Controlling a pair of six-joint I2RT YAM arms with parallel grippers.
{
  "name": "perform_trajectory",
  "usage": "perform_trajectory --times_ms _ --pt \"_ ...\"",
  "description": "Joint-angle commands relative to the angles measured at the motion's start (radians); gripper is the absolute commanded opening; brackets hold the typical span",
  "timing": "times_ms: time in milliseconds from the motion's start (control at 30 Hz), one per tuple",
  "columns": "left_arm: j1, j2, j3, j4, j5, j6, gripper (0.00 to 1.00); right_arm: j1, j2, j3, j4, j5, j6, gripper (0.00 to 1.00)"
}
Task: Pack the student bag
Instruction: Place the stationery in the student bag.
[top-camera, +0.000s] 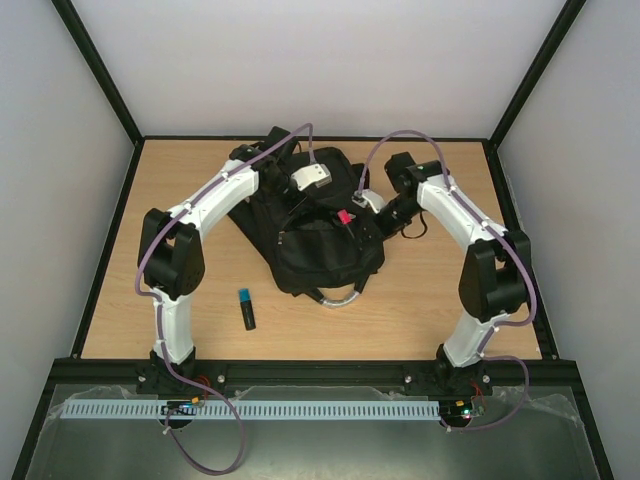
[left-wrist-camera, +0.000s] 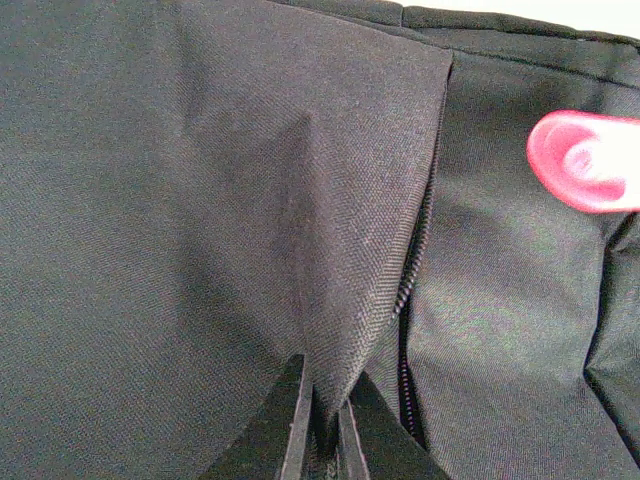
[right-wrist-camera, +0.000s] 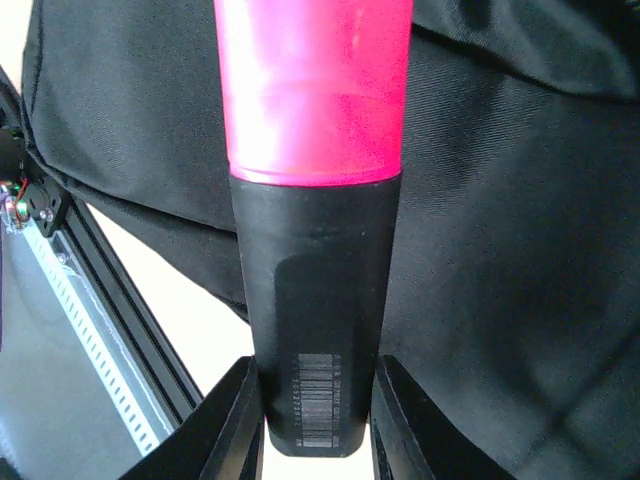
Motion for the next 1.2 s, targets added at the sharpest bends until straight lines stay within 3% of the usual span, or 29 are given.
perform_trajectory --times_ms 0,733,967,1167 --pt "-0.015 -0.026 0.044 0.038 0.047 -0.004 0.02 0.032 0.052 -0.022 -0.009 -0.01 0.067 0.23" --pt "-0.027 -0.068 0.026 0.003 -0.035 0.058 0.02 0.085 0.246 0.199 0.101 0.137 0.253 0.24" --pt "-0.028 -0.061 0.023 0.002 -0.031 0.059 0.02 0.095 0.259 0.222 0.088 0.107 0.242 0.46" --pt "-0.027 -0.058 0.021 0.002 -0.027 0.058 0.02 0.095 0.23 0.227 0.048 0.133 0.184 0.51"
